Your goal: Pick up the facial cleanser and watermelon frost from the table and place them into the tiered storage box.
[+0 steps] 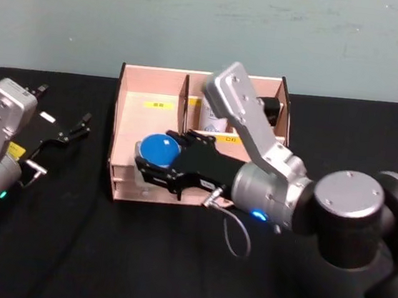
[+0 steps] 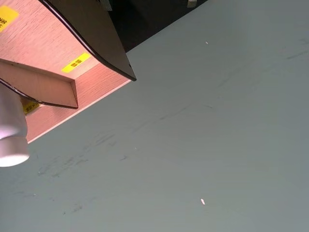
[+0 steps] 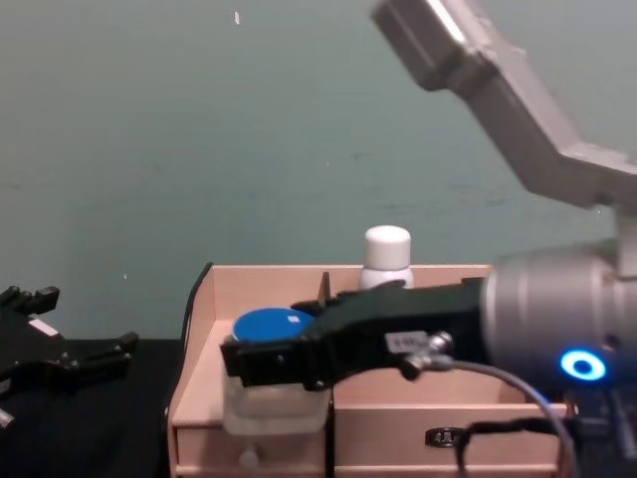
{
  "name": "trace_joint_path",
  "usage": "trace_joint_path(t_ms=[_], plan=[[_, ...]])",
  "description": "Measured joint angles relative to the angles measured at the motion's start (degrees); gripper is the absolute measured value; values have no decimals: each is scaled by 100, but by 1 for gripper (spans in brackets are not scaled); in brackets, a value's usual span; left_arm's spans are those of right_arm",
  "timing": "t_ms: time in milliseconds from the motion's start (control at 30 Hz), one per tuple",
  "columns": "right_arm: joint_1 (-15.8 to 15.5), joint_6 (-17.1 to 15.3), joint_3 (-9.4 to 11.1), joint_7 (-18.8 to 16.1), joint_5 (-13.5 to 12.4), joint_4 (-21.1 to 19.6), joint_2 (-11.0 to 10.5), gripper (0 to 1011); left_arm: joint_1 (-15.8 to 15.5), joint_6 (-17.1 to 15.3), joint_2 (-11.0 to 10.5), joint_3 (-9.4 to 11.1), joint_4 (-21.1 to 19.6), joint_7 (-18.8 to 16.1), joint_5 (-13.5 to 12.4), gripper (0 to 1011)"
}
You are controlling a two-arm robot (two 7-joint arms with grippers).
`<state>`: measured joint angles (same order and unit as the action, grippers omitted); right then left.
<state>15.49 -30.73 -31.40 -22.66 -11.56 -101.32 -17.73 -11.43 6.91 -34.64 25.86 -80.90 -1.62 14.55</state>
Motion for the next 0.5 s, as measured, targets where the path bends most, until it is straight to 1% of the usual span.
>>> trace_joint_path(t_ms=[100, 133, 167, 233, 333, 500], plan=[[224, -31, -91, 92, 108, 283, 212, 729, 0, 0, 0, 0, 0, 0, 0, 1001], [224, -31, -91, 92, 108, 283, 212, 729, 0, 0, 0, 0, 0, 0, 0, 1001], [296, -41, -105, 130, 148, 397, 290, 729, 0, 0, 0, 0, 0, 0, 0, 1001], [363, -42, -108, 164, 179, 508, 366, 729, 0, 0, 0, 0, 0, 0, 0, 1001], [494, -17, -96, 233, 252, 776, 532, 729, 0, 0, 0, 0, 0, 0, 0, 1001], [636, 63, -91, 295, 374, 1066, 699, 729, 0, 0, 0, 0, 0, 0, 0, 1001]])
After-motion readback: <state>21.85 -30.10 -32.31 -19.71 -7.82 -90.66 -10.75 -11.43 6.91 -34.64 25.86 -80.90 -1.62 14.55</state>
